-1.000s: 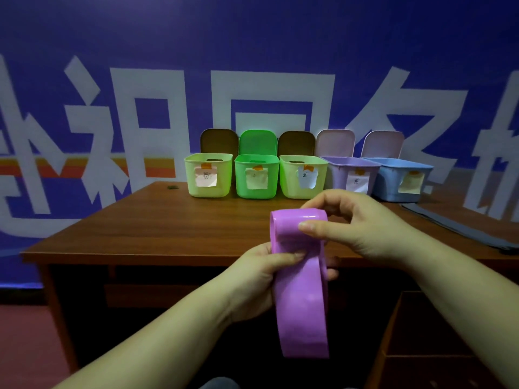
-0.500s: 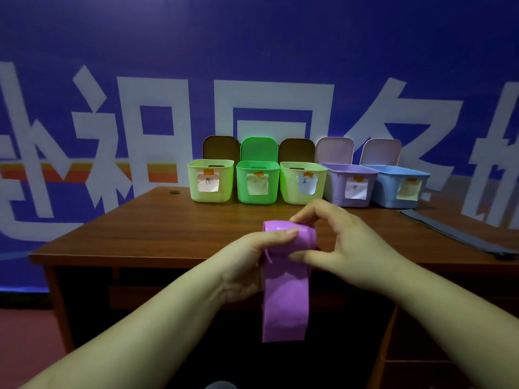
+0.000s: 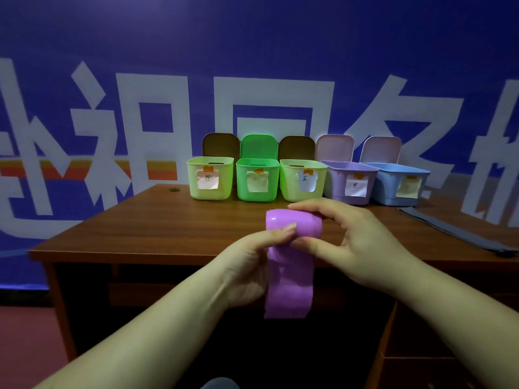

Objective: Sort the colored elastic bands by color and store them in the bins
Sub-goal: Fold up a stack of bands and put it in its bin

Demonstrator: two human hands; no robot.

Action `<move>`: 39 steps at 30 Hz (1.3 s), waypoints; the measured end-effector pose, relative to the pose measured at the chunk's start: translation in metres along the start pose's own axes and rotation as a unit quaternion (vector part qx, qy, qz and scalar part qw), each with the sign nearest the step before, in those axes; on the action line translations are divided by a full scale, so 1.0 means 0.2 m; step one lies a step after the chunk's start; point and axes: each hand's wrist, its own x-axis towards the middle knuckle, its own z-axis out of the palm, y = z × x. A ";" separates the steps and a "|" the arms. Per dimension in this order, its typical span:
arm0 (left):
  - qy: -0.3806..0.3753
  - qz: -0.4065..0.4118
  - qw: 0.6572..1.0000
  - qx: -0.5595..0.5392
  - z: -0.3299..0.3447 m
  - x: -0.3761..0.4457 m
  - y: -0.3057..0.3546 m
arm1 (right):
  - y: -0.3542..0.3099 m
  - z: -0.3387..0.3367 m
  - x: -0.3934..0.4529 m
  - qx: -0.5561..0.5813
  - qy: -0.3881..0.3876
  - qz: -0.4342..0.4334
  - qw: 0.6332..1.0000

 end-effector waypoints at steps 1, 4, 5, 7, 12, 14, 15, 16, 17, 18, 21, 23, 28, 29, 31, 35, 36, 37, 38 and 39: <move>0.012 0.003 1.000 0.005 0.00 0.00 0.00 | 0.00 0.00 0.00 0.006 0.004 -0.005 1.000; 0.032 0.016 0.999 0.008 0.02 0.01 0.01 | 0.00 0.01 -0.01 0.001 0.013 -0.027 1.000; 0.039 0.018 0.999 0.018 0.03 0.01 0.01 | 0.00 0.02 -0.01 -0.005 0.019 -0.033 0.999; 0.057 0.019 0.997 0.049 0.03 0.02 0.01 | 0.01 0.02 -0.01 -0.013 0.019 -0.037 0.999; 0.028 0.000 0.996 0.088 -0.03 -0.01 0.02 | 0.02 0.00 -0.01 0.008 -0.046 0.015 0.999; 0.027 0.008 0.995 0.099 -0.05 -0.01 0.01 | 0.03 0.00 -0.01 0.009 -0.069 0.052 0.996; 0.027 0.013 0.995 0.097 -0.05 -0.01 0.01 | 0.03 0.00 -0.01 0.003 -0.079 0.057 0.995; 0.024 0.016 0.995 0.091 -0.05 -0.01 0.00 | 0.04 0.01 -0.01 -0.006 -0.081 0.051 0.995; 0.021 0.017 0.996 0.087 -0.05 -0.01 0.00 | 0.04 0.01 -0.02 -0.013 -0.076 0.043 0.996; 0.017 0.020 0.996 0.084 -0.05 -0.01 0.00 | 0.04 0.02 -0.02 -0.016 -0.064 0.035 0.997; 0.016 0.025 0.995 0.091 -0.04 0.01 -0.01 | 0.05 0.03 -0.03 -0.014 -0.023 0.008 1.000; 0.045 0.027 0.994 0.099 -0.03 0.03 -0.01 | 0.04 0.05 -0.03 -0.025 -0.014 -0.010 1.000; 0.072 0.031 0.993 0.093 0.00 0.03 -0.02 | 0.04 0.06 -0.01 -0.023 0.007 -0.031 0.999; 0.070 0.029 0.993 0.095 0.00 0.03 -0.02 | 0.04 0.06 -0.01 -0.023 0.009 -0.032 0.999; 0.072 0.026 0.993 0.095 0.00 0.02 -0.02 | 0.05 0.06 -0.01 -0.027 0.008 -0.023 0.999; 0.083 0.013 0.990 0.109 0.00 0.01 0.00 | 0.05 0.06 -0.02 -0.006 -0.019 0.006 1.000; 0.085 0.008 0.990 0.109 0.00 0.01 0.01 | 0.05 0.05 -0.02 0.011 -0.026 0.017 0.999; 0.082 0.003 0.991 0.109 0.00 0.01 0.01 | 0.05 0.04 -0.02 0.030 -0.032 0.035 0.998; 0.082 -0.002 0.991 0.110 0.00 0.00 0.02 | 0.05 0.03 -0.02 0.042 -0.039 0.060 0.997; 0.080 -0.007 0.990 0.112 0.00 0.00 0.02 | 0.05 0.02 -0.02 0.041 -0.047 0.083 0.995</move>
